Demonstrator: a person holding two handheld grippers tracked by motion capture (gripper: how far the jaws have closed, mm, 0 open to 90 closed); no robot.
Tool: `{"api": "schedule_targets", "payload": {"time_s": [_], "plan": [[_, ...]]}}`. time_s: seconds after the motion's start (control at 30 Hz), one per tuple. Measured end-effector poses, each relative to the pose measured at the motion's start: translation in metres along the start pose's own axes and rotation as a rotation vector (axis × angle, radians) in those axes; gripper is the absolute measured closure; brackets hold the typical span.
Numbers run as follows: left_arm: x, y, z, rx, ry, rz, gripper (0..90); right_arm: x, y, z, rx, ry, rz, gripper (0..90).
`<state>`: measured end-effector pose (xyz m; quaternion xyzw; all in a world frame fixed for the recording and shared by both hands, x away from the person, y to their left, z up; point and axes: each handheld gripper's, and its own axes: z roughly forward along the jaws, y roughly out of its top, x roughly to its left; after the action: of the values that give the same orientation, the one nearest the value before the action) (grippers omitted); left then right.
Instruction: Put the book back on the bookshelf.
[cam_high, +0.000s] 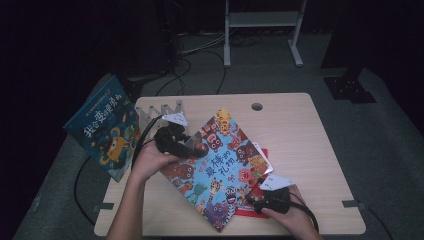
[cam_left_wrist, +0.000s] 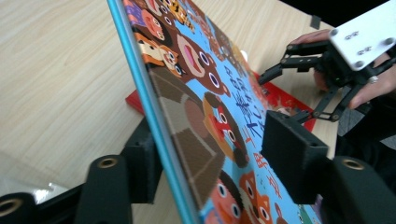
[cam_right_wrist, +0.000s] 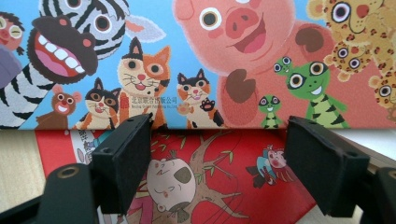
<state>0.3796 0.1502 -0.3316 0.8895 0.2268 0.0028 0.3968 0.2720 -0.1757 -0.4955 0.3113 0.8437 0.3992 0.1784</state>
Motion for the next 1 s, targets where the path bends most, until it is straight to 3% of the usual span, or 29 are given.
{"api": "schedule_targets", "payload": {"time_s": [0.2,0.27,0.47,0.67,1.0], "plan": [[-0.007,0.017,0.006,0.04,-0.034,0.013,52.7,0.0,-0.001,0.001,-0.008,0.005,0.014,22.2],[-0.009,0.023,0.009,0.065,-0.022,0.016,54.4,0.0,-0.001,0.002,-0.014,0.003,0.014,22.2],[-0.003,0.029,0.008,0.08,-0.061,-0.057,62.1,0.001,-0.001,0.003,-0.025,-0.007,0.02,22.9],[0.002,0.032,0.007,0.103,-0.1,-0.101,66.4,0.0,-0.002,0.002,-0.023,-0.006,0.015,24.4],[-0.003,0.051,-0.003,0.125,-0.14,-0.096,74.6,-0.011,-0.003,-0.003,-0.021,0.021,0.044,27.8]]}}
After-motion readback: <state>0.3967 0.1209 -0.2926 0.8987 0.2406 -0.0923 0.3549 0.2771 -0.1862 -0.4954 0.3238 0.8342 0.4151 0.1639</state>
